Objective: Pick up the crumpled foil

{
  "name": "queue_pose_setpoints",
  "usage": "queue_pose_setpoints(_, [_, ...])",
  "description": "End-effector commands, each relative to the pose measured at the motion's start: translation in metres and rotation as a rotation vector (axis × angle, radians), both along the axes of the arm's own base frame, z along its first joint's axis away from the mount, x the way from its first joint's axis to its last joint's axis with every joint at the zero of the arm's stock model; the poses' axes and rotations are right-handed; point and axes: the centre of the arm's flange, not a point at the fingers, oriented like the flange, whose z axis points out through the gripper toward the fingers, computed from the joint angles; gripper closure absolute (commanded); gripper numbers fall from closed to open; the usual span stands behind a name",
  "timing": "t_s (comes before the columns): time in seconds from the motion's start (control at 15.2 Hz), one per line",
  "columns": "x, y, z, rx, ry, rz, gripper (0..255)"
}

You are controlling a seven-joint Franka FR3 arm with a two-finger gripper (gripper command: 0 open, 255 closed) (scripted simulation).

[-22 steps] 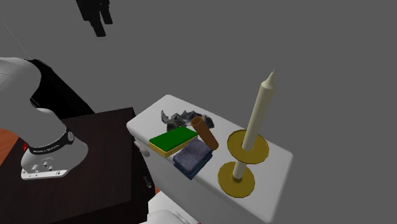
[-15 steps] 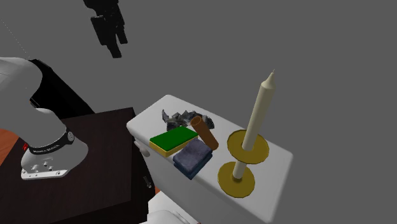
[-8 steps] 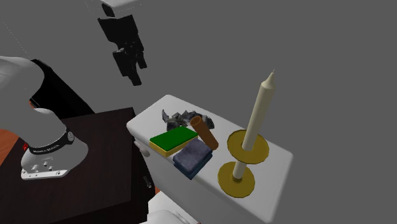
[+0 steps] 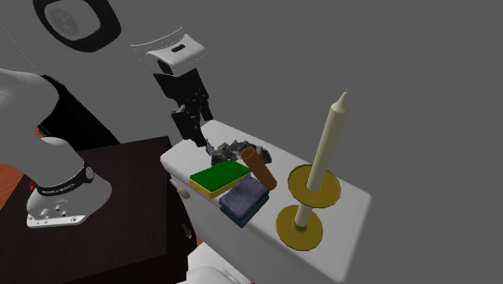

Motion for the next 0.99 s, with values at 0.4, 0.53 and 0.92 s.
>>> queue_pose_setpoints(0.4, [0.011,-0.016,-0.043,-0.014,-0.028,-0.018,0])
queue_pose_setpoints(0.53, [0.011,-0.016,-0.057,-0.014,-0.028,-0.018,0])
queue_pose_setpoints(0.92, [0.012,-0.017,-0.057,-0.014,-0.028,-0.018,255])
